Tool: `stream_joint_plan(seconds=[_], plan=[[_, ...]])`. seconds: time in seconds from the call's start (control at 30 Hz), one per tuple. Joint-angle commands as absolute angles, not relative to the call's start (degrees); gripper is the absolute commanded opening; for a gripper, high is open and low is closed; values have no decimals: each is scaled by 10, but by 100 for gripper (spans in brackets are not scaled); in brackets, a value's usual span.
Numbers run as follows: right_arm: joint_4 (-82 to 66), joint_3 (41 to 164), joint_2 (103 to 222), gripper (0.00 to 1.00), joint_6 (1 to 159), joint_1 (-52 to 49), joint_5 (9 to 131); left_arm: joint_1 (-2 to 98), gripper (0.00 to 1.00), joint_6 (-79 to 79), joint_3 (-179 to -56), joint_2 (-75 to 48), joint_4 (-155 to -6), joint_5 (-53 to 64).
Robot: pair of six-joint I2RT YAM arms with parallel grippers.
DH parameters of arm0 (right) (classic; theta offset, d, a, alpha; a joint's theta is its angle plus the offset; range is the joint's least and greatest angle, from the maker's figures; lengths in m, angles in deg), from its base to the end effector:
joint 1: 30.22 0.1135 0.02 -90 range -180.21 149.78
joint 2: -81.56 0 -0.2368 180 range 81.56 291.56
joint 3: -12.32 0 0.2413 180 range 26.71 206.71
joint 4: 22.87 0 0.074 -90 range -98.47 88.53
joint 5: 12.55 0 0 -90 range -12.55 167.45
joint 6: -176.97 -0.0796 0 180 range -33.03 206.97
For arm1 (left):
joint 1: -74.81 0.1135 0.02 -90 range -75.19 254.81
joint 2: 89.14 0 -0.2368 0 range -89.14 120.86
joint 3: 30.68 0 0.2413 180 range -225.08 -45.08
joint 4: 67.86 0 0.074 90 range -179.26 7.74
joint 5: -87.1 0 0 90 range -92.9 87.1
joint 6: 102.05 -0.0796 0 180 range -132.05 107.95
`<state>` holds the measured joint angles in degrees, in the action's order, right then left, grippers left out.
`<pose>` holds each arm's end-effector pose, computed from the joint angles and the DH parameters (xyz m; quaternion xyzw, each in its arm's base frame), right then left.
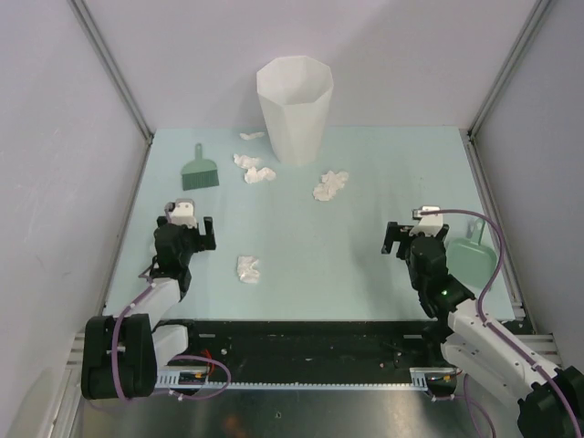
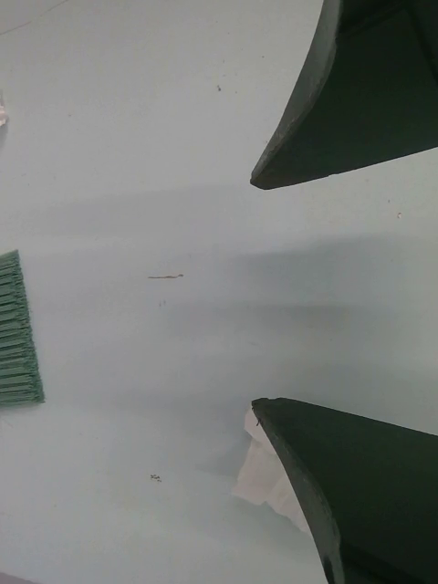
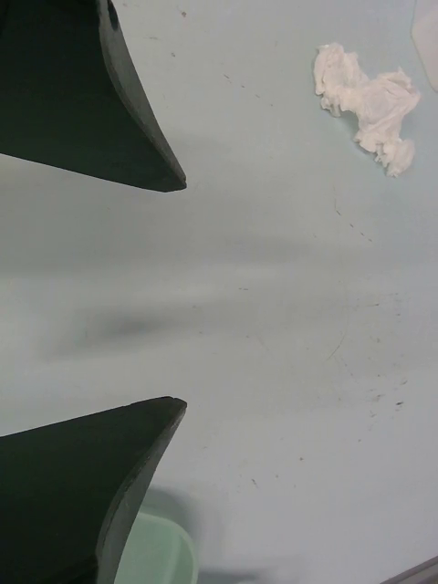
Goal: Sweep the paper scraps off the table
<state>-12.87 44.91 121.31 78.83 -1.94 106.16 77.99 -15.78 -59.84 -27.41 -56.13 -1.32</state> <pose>0.2073 0.0681 0.1924 0.0086 0.7933 -0.0098 0.6087 0.2544 0.0119 0.1375 0.0118 0.8232 0.0229 0.5672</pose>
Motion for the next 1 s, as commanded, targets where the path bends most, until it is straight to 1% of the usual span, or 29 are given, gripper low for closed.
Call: stream_joint_plan(seconds=[0.0,0.13,0.2,0.23,0.27,0.3,0.33,0.37,0.4,0.43,0.47,0.53,0.57,0.6,0.63,0.67,0.73,0.77,0.8,0.93,0.97], plan=[[-160,451,1216,100,785,-22,1076,782,100,-138,-622,-267,-540,-28],[-167,454,1231,100,789,-22,1073,781,100,-167,-642,-249,-549,20],[-176,456,1243,100,792,-23,1072,774,100,-173,-682,-238,-573,37],[-180,456,1246,100,795,-23,1069,767,100,-171,-701,-218,-584,23],[-185,458,1252,100,797,-22,1067,757,100,-169,-755,-198,-600,1],[-193,459,1262,100,798,-22,1065,728,98,-177,-790,-176,-644,-62],[-196,461,1268,100,800,-22,1060,717,97,-183,-827,-119,-671,-85],[-200,463,1273,100,803,-23,1057,708,96,-186,-906,-88,-698,-111],[-203,466,1286,100,805,-22,1053,695,96,-180,-949,-58,-754,-131],[-203,469,1289,100,806,-22,1050,694,95,-172,-991,9,-781,-160],[-203,471,1295,100,806,-21,1051,694,95,-163,-1070,37,-805,-171],[-201,474,1301,100,806,-21,1048,696,95,-143,-1136,89,-845,-206],[-201,474,1300,100,807,-20,1047,699,96,-138,-1193,135,-855,-207],[-198,474,1298,100,807,-21,1042,707,97,-125,-1223,155,-882,-202],[-197,474,1296,100,807,-21,1041,713,97,-124,-1256,175,-906,-177],[-193,474,1295,100,807,-22,1041,720,98,-83,-1325,223,-964,-160],[-193,474,1295,100,808,-22,1039,744,97,-54,-1394,272,-1019,-131],[-195,473,1295,100,809,-22,1037,746,97,-42,-1450,294,-1056,-106],[-197,474,1296,100,813,-22,1035,746,97,-47,-1474,335,-1067,-100],[-208,476,1309,100,821,-21,1028,746,99,-80,-1580,426,-1109,-114],[-208,477,1313,100,823,-22,1028,746,100,-89,-1638,448,-1133,-120]])
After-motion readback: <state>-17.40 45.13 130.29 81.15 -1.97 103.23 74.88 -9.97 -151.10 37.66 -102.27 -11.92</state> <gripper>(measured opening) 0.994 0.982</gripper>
